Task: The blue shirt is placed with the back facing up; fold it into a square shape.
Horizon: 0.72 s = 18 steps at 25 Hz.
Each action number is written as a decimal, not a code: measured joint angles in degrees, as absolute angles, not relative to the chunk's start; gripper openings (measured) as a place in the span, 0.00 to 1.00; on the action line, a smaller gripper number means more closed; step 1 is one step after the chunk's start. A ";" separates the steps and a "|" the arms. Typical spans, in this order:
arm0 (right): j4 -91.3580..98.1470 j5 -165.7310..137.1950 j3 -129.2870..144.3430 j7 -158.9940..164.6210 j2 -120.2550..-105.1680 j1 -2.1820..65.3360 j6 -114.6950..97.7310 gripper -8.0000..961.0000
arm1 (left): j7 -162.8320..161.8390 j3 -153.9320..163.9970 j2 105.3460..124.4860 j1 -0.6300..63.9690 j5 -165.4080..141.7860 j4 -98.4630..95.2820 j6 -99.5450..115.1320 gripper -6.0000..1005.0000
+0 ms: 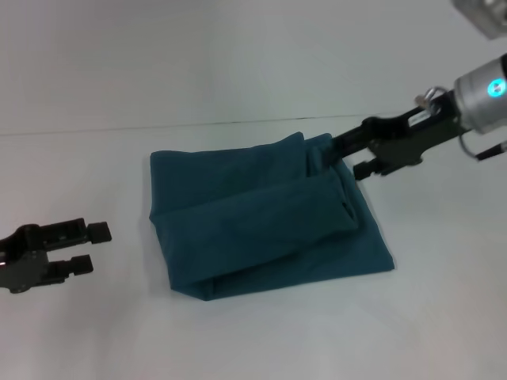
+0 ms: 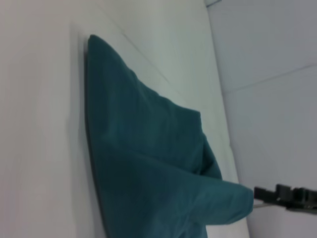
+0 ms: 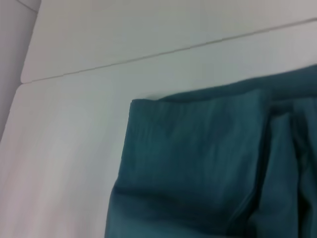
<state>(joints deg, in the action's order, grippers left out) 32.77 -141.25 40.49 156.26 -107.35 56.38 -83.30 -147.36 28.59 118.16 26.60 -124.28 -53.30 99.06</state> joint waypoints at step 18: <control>26.74 -141.03 41.34 156.35 -110.68 58.26 -76.21 0.79 | -144.82 25.76 118.57 26.45 -122.24 -50.38 98.35 0.84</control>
